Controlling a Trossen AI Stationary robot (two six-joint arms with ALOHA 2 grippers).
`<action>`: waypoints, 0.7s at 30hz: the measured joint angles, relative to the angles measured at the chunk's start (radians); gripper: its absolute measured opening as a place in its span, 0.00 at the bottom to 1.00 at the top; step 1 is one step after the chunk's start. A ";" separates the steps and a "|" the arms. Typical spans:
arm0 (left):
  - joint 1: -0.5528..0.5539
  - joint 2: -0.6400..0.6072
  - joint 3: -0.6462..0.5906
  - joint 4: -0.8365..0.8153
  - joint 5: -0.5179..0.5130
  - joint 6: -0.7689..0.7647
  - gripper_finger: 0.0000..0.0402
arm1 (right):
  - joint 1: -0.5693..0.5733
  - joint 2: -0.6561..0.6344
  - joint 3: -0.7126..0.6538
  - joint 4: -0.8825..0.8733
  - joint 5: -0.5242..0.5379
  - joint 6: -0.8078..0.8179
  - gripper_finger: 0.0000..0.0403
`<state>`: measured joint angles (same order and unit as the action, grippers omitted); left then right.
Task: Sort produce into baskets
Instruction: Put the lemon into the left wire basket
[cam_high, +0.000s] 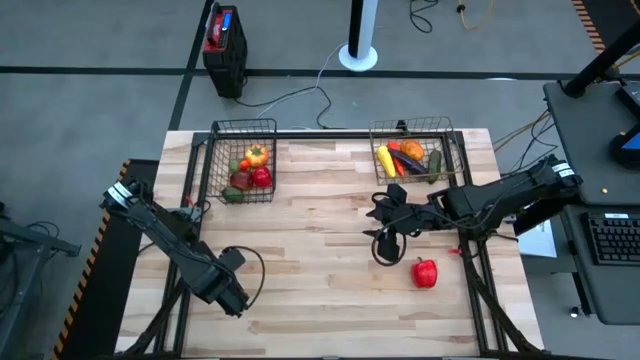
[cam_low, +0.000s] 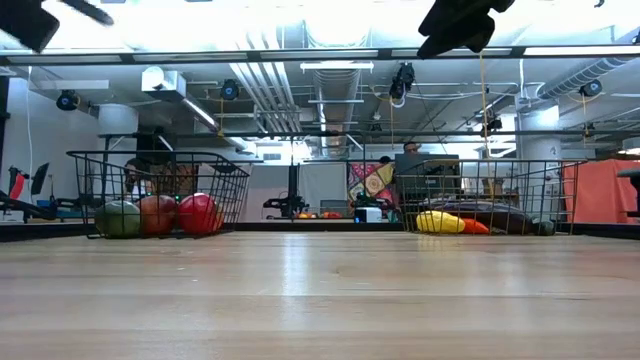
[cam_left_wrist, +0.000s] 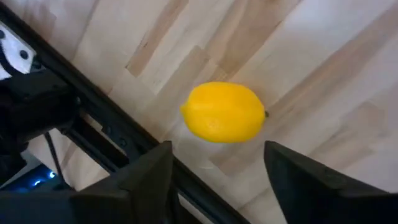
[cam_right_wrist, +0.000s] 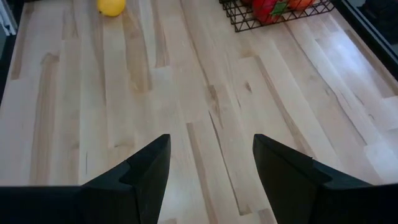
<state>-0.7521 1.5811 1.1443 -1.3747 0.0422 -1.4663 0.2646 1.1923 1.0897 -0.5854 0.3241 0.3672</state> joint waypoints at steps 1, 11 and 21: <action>0.000 0.000 -0.016 0.014 0.002 -0.003 0.60 | 0.000 0.000 0.000 0.000 0.000 0.000 0.55; 0.000 0.001 -0.136 0.141 0.013 -0.024 0.68 | 0.000 0.000 0.000 0.000 0.000 0.012 0.55; 0.000 0.001 -0.203 0.240 0.014 0.005 0.68 | 0.000 0.000 -0.008 0.000 -0.001 0.034 0.55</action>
<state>-0.7521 1.5818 0.9412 -1.1349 0.0559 -1.4612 0.2646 1.1923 1.0817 -0.5854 0.3233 0.4011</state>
